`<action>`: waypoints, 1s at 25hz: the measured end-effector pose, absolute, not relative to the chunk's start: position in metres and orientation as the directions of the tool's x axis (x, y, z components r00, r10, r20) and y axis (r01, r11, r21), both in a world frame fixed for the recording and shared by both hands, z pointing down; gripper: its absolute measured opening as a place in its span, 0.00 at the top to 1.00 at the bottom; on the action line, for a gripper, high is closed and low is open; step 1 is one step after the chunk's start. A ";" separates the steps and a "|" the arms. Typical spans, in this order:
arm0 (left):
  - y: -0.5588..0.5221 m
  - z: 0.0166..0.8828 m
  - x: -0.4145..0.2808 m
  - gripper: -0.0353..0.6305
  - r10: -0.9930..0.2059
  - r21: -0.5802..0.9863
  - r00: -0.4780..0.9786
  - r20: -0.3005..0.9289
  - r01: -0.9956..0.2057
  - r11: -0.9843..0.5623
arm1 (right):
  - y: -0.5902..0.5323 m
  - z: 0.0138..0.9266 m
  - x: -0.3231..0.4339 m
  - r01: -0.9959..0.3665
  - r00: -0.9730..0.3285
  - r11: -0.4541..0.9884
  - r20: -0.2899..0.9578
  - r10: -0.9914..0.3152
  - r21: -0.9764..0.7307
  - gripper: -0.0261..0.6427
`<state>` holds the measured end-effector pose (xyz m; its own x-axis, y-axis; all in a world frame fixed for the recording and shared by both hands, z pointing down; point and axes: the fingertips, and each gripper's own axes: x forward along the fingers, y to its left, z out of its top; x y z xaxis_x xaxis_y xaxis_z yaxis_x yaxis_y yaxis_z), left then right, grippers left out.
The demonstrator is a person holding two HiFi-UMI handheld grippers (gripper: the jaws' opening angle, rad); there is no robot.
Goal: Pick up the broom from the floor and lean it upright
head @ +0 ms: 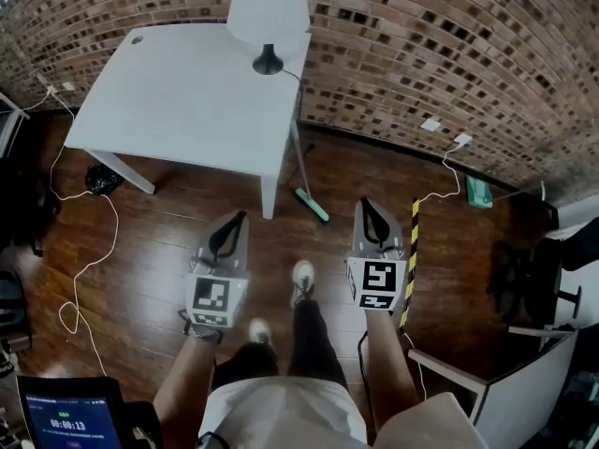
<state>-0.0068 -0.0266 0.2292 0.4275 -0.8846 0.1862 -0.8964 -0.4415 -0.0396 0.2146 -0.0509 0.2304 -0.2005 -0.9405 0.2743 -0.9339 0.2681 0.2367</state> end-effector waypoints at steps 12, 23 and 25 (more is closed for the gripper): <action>0.060 0.118 -0.022 0.95 -0.886 -0.027 0.460 0.052 -0.886 -0.462 | 0.073 0.120 0.199 -0.970 -0.213 0.231 0.185 -0.959 0.079 0.94; 0.106 0.091 -0.006 0.95 -0.908 -0.069 0.418 0.033 -0.905 -0.420 | 0.115 0.083 0.265 -0.973 -0.216 0.224 0.118 -0.969 0.058 0.94; 0.108 0.097 -0.004 0.95 -0.906 -0.075 0.419 0.054 -0.903 -0.422 | 0.119 0.086 0.271 -0.974 -0.210 0.220 0.130 -0.969 0.062 0.94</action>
